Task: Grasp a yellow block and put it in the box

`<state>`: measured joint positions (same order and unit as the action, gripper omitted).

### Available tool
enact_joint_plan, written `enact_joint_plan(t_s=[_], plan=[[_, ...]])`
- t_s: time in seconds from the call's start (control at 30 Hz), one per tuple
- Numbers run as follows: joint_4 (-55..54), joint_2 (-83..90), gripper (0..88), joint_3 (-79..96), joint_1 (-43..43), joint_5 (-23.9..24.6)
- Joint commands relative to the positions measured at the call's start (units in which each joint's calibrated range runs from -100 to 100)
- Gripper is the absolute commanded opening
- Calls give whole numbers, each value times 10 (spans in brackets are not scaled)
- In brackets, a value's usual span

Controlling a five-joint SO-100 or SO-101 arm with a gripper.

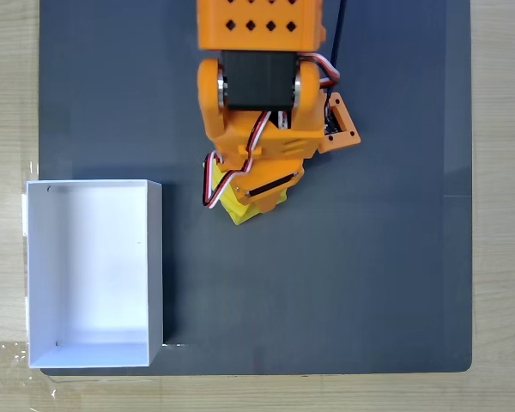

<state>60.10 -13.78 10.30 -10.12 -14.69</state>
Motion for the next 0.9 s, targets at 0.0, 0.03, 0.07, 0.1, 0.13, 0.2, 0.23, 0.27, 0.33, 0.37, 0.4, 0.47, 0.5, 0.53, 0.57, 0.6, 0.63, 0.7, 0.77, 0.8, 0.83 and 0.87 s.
enact_joint_plan(t_s=[0.0,0.03,0.07,0.1,0.13,0.2,0.23,0.27,0.33,0.37,0.4,0.47,0.5,0.53,0.57,0.6,0.63,0.7,0.77,0.8,0.83,0.87], plan=[[-2,39,133,-62,0,3],[-3,46,133,-74,1,3],[-3,55,133,-87,2,3],[-3,64,133,-101,4,4],[-3,73,133,-112,7,4],[-7,92,133,-130,9,17],[-16,101,133,-135,9,26],[-29,112,133,-139,8,33],[-66,139,129,-140,3,46],[-89,153,129,-138,0,52],[-109,167,129,-133,-8,57],[-144,195,130,-131,-25,68],[-157,206,132,-131,-33,74],[-168,213,132,-131,-43,78],[-179,221,132,-131,-55,82],[-190,225,132,-131,-66,85],[-201,228,132,-131,-79,89],[-215,228,132,-131,-107,92],[-223,223,132,-131,-131,92],[-222,213,132,-131,-143,92],[-222,201,132,-131,-155,91],[-222,187,132,-134,-165,90]])
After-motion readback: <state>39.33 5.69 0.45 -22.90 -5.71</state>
